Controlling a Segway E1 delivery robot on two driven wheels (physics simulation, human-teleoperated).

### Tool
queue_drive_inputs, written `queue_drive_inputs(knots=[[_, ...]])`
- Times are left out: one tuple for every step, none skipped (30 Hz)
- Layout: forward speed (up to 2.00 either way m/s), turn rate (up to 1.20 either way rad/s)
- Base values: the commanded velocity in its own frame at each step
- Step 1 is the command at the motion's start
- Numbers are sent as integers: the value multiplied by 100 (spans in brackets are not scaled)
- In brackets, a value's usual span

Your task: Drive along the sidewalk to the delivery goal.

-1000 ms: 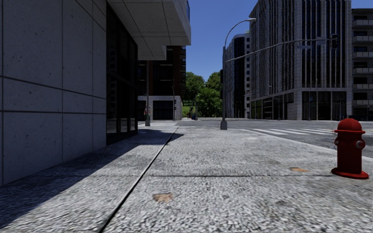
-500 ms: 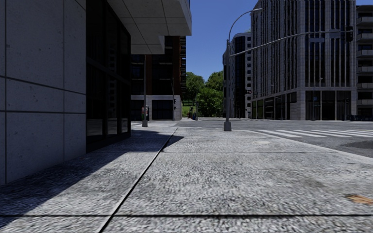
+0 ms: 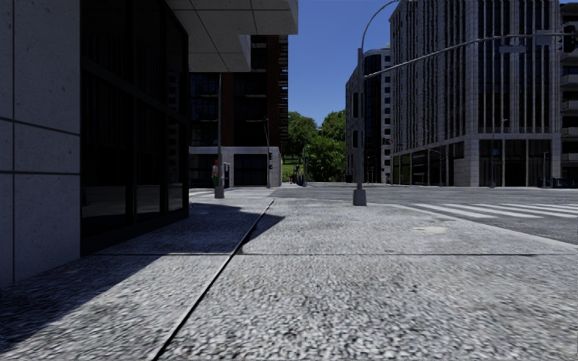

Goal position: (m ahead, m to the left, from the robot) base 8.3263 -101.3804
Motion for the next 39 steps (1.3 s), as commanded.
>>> queue_drive_inputs(knots=[[200, 0], [200, 0], [200, 0], [200, 0], [200, 0], [200, 0], [200, 0], [200, 0], [200, 0], [200, 0], [200, 0], [200, 0], [200, 0], [200, 0], [200, 0], [200, 0], [200, 0], [200, 0], [200, -7], [200, -19], [200, -19], [200, -25], [200, -28], [200, -31], [200, -31], [200, -37], [200, -39], [200, -40], [200, -40], [200, -40], [200, -40], [200, -40], [200, -40], [200, -40], [200, -40], [200, -40], [200, -40], [200, -40], [200, -40]])
